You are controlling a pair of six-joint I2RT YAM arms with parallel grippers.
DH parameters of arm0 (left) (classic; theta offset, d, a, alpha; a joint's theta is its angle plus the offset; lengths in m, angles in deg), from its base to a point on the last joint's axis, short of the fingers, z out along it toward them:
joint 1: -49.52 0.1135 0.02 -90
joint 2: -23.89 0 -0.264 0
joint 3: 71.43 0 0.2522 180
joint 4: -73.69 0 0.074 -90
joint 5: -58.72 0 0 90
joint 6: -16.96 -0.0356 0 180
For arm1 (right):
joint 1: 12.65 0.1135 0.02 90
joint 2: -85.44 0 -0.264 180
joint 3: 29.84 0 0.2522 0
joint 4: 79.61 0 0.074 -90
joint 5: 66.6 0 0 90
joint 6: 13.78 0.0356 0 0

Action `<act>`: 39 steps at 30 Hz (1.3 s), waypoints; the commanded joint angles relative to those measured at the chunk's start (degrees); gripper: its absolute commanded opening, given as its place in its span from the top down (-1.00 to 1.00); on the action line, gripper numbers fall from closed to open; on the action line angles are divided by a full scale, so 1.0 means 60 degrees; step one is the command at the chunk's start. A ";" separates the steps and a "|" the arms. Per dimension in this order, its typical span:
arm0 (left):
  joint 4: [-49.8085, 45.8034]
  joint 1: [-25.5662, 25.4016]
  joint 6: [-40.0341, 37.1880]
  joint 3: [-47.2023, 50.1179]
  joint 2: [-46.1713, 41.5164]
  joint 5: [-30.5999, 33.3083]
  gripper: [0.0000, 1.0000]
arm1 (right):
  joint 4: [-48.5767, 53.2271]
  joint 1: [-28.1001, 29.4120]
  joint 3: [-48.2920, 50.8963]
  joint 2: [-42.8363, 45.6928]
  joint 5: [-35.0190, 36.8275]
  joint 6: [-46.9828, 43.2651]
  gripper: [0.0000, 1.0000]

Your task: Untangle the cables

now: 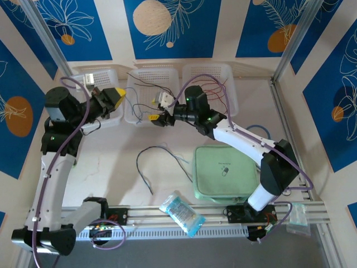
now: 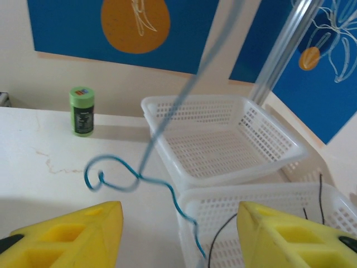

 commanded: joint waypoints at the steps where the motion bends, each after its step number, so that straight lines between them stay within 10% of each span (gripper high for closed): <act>1: 0.0295 -0.0434 -0.0318 -0.0530 0.0288 0.0206 1.00 | -0.0113 0.0184 -0.0031 -0.0196 0.0016 -0.0257 -0.11; 13: 0.0539 -0.1051 -0.0358 -0.1005 0.0726 0.0455 1.00 | 0.0578 -0.0049 0.0091 -0.0606 0.0194 -0.0991 0.06; 21: 0.0374 -0.1068 -0.0525 -0.1383 0.0852 0.0425 1.00 | 0.0797 -0.0186 0.0175 -0.0622 0.0828 -0.1090 1.00; 39: -0.0993 -0.1507 -0.2123 -0.0906 0.0961 -0.0029 1.00 | 0.2129 -0.1676 -0.0791 0.0014 0.0537 0.1668 1.00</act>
